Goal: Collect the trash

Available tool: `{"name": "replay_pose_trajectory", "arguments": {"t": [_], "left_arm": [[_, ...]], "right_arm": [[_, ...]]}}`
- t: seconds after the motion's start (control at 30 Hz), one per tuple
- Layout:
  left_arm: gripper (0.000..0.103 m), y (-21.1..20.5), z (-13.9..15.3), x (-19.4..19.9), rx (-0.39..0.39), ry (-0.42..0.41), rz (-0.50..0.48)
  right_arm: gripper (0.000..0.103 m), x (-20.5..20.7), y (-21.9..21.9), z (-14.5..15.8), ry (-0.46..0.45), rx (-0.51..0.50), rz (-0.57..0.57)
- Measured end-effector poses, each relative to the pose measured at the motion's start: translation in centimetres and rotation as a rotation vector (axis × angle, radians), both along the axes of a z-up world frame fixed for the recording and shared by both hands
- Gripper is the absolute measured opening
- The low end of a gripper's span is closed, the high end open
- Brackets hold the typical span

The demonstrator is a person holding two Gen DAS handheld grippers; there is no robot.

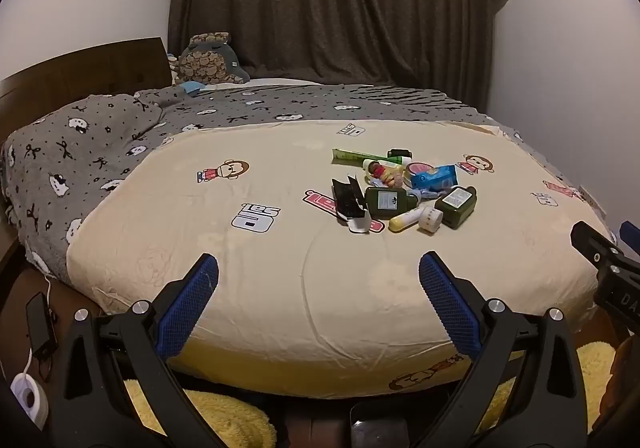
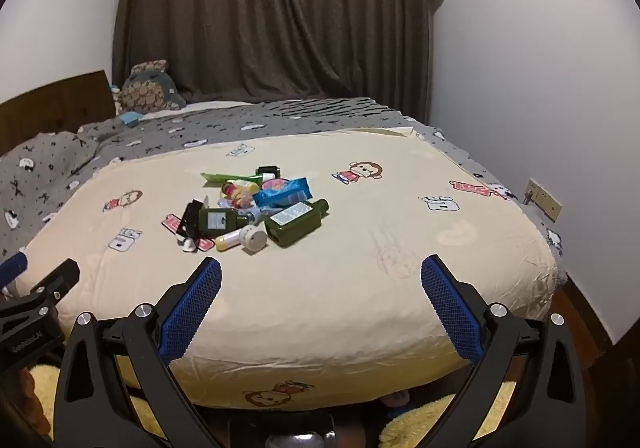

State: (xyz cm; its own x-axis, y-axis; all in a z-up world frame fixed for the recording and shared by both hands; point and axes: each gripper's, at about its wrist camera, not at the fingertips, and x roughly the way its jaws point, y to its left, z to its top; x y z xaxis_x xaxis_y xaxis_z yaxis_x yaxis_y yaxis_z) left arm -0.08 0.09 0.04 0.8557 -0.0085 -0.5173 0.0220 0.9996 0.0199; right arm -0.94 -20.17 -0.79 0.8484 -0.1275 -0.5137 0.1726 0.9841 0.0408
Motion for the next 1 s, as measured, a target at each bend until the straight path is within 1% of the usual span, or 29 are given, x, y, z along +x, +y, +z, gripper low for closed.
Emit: {"name": "replay_pose_trajectory", "arguments": {"t": [0.03,0.07,0.13,0.23,0.33,1.0], "left_arm": [[0.095,0.0,0.0,0.0,0.001,0.000,0.001],[0.095,0.0,0.0,-0.1,0.003,0.000,0.002],[0.095,-0.2,0.0,-0.3,0.006,0.000,0.003],[0.095,-0.6,0.1,-0.7,0.012,-0.004,0.000],[0.095,0.2,0.2,0.1,-0.008,0.008,0.017],[0.095,0.3,1.2,0.4,-0.015,0.003,0.017]], "right_arm": [[0.100,0.1,0.0,-0.2,0.007,0.000,0.004],[0.100,0.2,-0.5,-0.1,0.005,0.021,0.004],[0.100,-0.6,-0.4,0.4,-0.032,0.010,-0.002],[0.100,-0.3,0.1,0.6,-0.016,-0.005,-0.002],[0.100,-0.7,-0.3,0.5,-0.030,0.000,-0.004],[0.100,-0.8,-0.4,0.8,-0.048,0.011,-0.005]]}}
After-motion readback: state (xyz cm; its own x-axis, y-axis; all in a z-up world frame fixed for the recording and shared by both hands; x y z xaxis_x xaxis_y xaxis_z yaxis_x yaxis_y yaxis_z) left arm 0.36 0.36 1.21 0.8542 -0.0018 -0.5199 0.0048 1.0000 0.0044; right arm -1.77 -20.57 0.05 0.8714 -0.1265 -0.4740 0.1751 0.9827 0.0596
